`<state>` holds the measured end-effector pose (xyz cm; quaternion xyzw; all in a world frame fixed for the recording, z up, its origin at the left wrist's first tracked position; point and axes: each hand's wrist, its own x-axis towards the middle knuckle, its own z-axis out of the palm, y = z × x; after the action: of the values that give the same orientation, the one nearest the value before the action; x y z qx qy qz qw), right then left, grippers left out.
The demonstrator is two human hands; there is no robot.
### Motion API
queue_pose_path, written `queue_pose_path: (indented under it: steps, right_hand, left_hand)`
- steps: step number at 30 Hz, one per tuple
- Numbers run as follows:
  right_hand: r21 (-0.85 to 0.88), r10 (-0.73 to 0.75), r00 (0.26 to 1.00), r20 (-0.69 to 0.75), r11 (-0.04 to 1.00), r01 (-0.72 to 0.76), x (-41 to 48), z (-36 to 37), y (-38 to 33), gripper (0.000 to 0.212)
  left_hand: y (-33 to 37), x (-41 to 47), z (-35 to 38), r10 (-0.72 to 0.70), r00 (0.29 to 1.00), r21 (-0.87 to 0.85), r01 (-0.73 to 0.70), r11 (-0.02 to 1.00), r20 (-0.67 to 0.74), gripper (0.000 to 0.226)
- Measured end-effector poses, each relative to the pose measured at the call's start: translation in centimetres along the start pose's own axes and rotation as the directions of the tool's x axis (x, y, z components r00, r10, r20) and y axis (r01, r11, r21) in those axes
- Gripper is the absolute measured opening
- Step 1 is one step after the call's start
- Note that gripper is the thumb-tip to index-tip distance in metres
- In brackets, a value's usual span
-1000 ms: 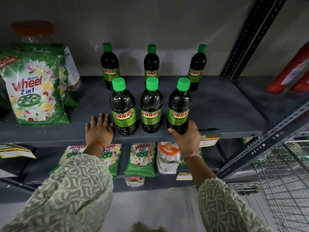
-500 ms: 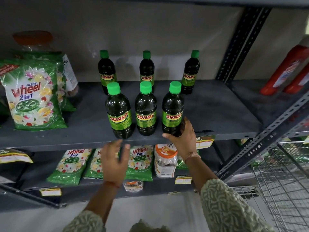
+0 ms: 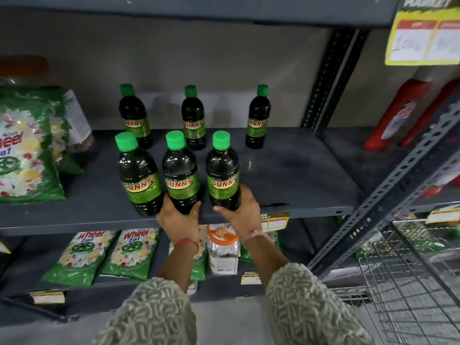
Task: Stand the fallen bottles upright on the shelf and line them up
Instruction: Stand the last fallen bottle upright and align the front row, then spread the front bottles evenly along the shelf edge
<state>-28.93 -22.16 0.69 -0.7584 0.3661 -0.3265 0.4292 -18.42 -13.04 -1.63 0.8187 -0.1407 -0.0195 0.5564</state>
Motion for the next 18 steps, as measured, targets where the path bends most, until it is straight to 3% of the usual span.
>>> queue_pose_path:
  steps: [4,11,18]
  right_hand:
    - [0.008,0.025,1.0,-0.003,1.0,-0.025,0.2,-1.7,1.2,0.073]
    - [-0.036,0.065,0.994,-0.084,0.997,-0.068,1.0,-7.4,3.4,0.06]
    - [-0.07,0.081,0.988,-0.131,0.993,-0.091,1.6,-10.5,5.0,0.062]
  left_hand:
    - [-0.3,0.2,0.1,0.015,1.0,0.057,-0.015,0.998,-0.01,0.064]
    - [0.2,-1.1,1.6,0.06,0.998,0.023,-0.06,0.998,0.014,0.063]
    - [1.1,-2.2,2.3,0.083,0.997,0.045,-0.083,0.996,0.012,0.066]
